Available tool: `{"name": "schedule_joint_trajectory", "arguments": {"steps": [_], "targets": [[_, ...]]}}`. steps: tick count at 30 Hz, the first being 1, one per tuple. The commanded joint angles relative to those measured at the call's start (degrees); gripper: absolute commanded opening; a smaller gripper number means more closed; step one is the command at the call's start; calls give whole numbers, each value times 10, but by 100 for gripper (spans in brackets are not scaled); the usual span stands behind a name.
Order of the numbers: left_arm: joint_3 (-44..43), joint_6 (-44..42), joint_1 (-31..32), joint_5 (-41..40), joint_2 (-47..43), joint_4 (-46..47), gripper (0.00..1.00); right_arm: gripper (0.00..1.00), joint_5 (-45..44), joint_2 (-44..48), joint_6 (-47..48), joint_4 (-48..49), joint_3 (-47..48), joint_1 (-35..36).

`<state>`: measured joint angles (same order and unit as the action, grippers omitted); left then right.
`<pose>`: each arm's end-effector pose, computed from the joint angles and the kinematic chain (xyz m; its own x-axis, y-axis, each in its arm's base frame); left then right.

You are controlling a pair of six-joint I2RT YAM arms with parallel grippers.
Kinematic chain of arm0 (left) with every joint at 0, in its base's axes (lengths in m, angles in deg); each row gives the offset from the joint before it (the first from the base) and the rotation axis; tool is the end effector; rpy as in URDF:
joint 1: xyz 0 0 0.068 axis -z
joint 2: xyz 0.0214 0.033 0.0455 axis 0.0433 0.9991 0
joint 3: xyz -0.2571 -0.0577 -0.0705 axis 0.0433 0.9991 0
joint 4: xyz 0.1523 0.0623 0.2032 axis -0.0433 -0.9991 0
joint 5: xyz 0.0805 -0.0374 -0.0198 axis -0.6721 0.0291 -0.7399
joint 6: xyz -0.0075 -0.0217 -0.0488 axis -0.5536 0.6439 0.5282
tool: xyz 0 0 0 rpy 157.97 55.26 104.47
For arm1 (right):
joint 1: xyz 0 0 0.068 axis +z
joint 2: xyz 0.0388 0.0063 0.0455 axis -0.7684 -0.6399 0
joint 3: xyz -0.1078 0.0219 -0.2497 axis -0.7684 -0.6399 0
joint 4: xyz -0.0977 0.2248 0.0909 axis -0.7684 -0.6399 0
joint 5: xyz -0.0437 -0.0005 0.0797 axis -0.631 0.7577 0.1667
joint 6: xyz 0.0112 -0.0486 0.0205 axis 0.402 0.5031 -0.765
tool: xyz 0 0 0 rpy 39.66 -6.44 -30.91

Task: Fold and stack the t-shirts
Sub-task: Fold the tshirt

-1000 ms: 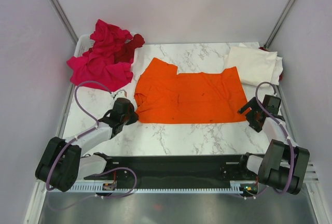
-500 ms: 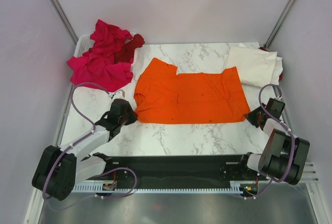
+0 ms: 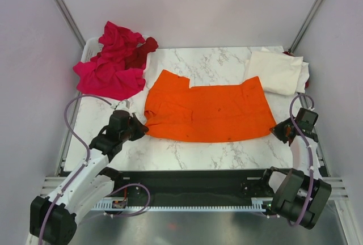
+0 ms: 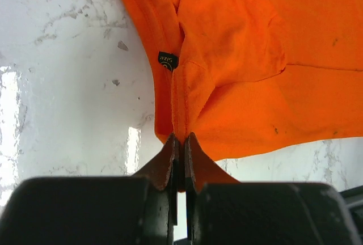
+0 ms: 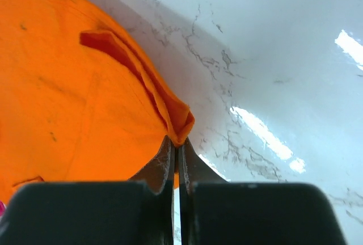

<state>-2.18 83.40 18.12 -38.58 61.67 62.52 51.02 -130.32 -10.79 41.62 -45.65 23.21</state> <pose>0.1621 -0.0606 0.2090 -0.6784 -0.4236 -0.6003 -0.1075 0.8655 -0.4893 0.1728 -0.0799 0.1784 -0.3873 0.8402 -0.3794 0.6942 0.5366 0.4797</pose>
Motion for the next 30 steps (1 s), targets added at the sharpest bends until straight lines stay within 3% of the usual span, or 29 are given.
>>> {"name": "schedule_joint_trajectory", "arguments": {"steps": [1,10,14,15,16,17,18,19,20,24,26,30], "targets": [[-21,24,-3,33,-41,-83,2,0,-3,41,6,-82,30,-10],[-32,88,5,115,-93,-163,2,2,33,102,-23,-157,29,-11],[-65,112,6,103,-105,-245,8,14,16,125,-19,-199,37,-11],[-70,112,6,102,-113,-261,20,24,16,127,-13,-208,37,-11],[-76,112,6,104,-129,-285,44,60,13,126,-13,-212,36,-11],[-79,110,6,107,-138,-295,45,77,13,125,-12,-213,36,-11],[-81,107,6,111,-148,-303,70,92,8,124,-12,-213,36,-11],[-94,95,6,112,-159,-311,85,98,5,121,-10,-213,40,-11],[-104,86,6,105,-162,-328,99,98,1,120,-9,-214,44,-11],[-171,4,6,58,-124,-334,100,98,-13,117,-17,-205,69,-12],[-205,-46,6,35,-60,-318,100,98,5,106,-17,-174,80,-11],[-274,-103,6,51,71,-205,100,98,55,81,-13,-124,94,-9]]}}
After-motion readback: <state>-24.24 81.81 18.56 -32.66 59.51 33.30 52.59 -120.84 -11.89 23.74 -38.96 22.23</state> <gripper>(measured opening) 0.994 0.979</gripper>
